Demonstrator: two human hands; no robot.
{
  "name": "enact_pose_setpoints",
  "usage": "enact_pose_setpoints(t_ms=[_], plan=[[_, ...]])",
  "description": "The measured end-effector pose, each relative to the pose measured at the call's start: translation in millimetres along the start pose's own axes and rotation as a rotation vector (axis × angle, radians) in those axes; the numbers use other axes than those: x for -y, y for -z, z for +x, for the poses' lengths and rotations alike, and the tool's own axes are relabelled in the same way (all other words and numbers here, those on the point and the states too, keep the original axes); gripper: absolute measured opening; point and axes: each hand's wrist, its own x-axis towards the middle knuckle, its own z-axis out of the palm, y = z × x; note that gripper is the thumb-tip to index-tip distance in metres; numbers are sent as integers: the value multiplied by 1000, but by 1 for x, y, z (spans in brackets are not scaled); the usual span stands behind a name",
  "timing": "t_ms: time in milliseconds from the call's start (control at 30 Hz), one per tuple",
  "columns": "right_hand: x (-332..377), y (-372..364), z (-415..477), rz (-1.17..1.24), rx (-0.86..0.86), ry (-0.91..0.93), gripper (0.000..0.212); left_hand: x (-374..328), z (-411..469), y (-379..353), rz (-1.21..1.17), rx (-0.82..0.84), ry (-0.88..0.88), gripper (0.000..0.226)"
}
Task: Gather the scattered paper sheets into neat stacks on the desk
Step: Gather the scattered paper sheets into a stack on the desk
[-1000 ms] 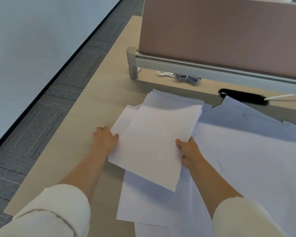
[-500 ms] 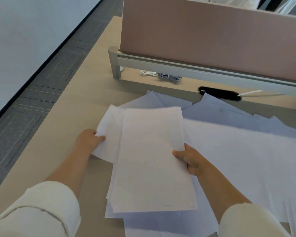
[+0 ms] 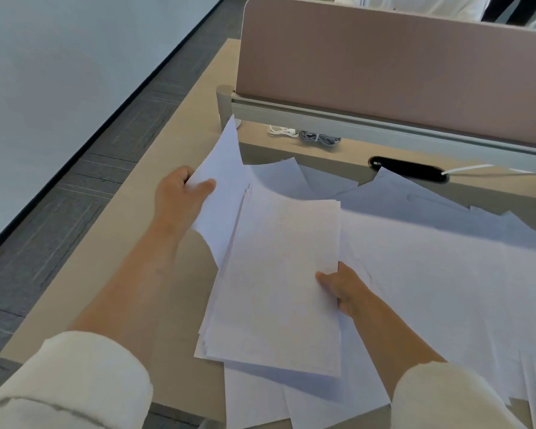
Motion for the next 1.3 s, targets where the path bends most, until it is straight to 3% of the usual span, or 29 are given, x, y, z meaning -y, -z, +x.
enact_pose_setpoints(t_ms=[167,367,433,500,633,733,800,900,1000,1100,1167,1233,1300], plan=[[-5,4,-4,44,22,-26,24,-46,-31,9,-34,58,-341,36],[-7,5,-8,110,-17,234,66,-71,-69,-3,5,540,-541,17],[-8,9,-9,82,-6,270,47,-60,-76,-15,136,642,-514,9],[-7,13,-13,141,-15,232,15,-41,-80,-26,246,678,-462,11],[-8,19,-14,403,-45,64,40,1,-88,-38,392,739,-343,13],[-4,24,-15,371,60,58,64,21,-94,-42,517,793,-345,11],[-1,22,-18,293,41,38,58,32,-98,-45,600,849,-335,11],[1,20,-13,62,-44,82,29,46,-106,-48,726,946,-280,11],[-2,18,-9,-96,-120,127,27,48,-110,-42,719,1039,-69,19],[-3,16,-10,-155,-164,164,23,52,-101,-34,661,937,119,38],[-2,13,-13,-185,-190,204,24,63,-89,-35,727,679,107,46],[-2,10,-15,-171,-211,206,43,75,-84,-39,781,416,176,60],[-1,8,-16,-133,-210,201,67,81,-85,-46,730,360,249,69]])
